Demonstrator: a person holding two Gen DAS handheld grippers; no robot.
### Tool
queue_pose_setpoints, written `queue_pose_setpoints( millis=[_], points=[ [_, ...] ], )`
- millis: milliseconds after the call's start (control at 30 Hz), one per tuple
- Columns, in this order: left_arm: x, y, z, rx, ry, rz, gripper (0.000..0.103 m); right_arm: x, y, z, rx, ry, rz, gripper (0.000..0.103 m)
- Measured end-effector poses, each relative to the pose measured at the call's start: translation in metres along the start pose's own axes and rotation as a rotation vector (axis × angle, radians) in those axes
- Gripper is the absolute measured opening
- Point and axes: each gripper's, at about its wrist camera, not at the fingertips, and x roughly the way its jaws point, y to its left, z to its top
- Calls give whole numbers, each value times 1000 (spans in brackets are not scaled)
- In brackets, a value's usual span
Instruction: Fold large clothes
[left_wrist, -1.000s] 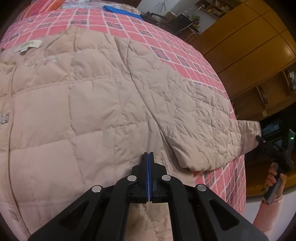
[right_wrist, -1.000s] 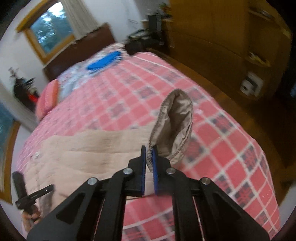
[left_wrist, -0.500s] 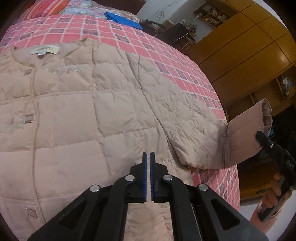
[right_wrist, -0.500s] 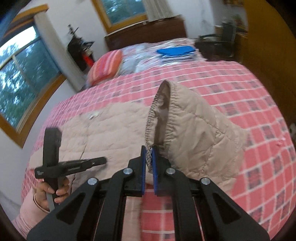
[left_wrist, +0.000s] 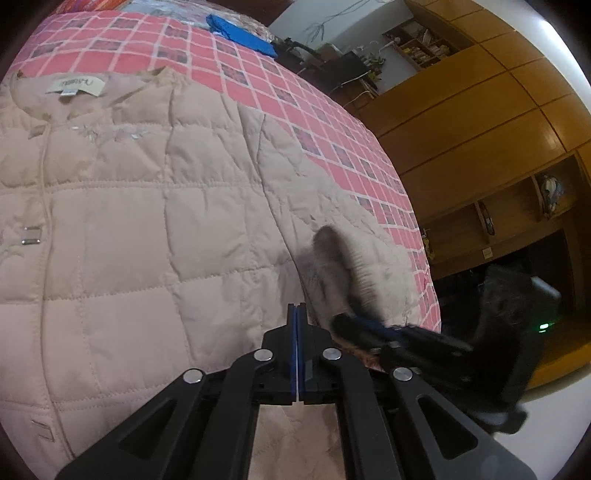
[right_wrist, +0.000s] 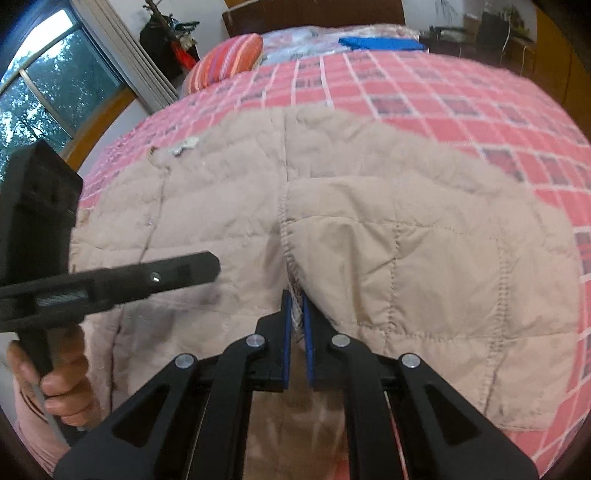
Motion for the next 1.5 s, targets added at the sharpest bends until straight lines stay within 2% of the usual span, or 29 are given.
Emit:
queue_pose_setpoints(
  millis=[200,233,267,333,400,433,467,533,600,700,833,933,967,1067,1167,1267,1433,1500],
  points=[
    [15,7,1,-38,32,4,0,6,-2,-5,-4,13,3,8],
    [17,8,0,-42,37,3,0,3,-1,-5,-13,11,9,12],
    [19,8,-1,-46,43,-3,0,-4,3,-6,-18,4,36,23],
    [21,5,-2,-51,46,-24,1,-23,10,-12,-44,-27,74,33],
    [20,1,-3,-57,37,-46,3,-51,13,-20,-70,-77,54,37],
    [20,-3,-2,-56,32,-53,15,-63,11,-23,-67,-101,52,37],
    [20,-7,-1,-58,25,-57,30,-77,5,-25,-51,-124,58,37],
    [21,-14,0,-58,18,-57,43,-100,-11,-28,-5,-160,29,37],
    [25,-21,3,-49,19,-68,44,-117,-32,-30,34,-193,-46,38],
    [37,-30,7,-38,41,-52,49,-127,-66,-40,131,-187,-73,38],
    [54,-39,13,-28,65,-36,46,-119,-92,-54,197,-157,-109,38],
    [57,-42,11,-11,73,-44,16,-111,-103,-62,234,-149,-101,38],
    [55,-41,10,-17,69,-52,10,-111,-106,-64,243,-152,-99,38],
    [44,-39,6,-14,43,-67,7,-118,-114,-67,268,-168,-90,38],
    [20,-36,3,10,-19,-74,6,-122,-120,-67,289,-184,-84,38],
    [-6,-26,2,-5,-61,-88,5,-120,-126,-66,317,-183,-59,38],
    [-61,-5,-1,9,-155,-52,5,-108,-127,-63,337,-164,15,40],
    [-81,6,-2,9,-183,-32,5,-99,-120,-59,326,-150,40,46]
  ],
)
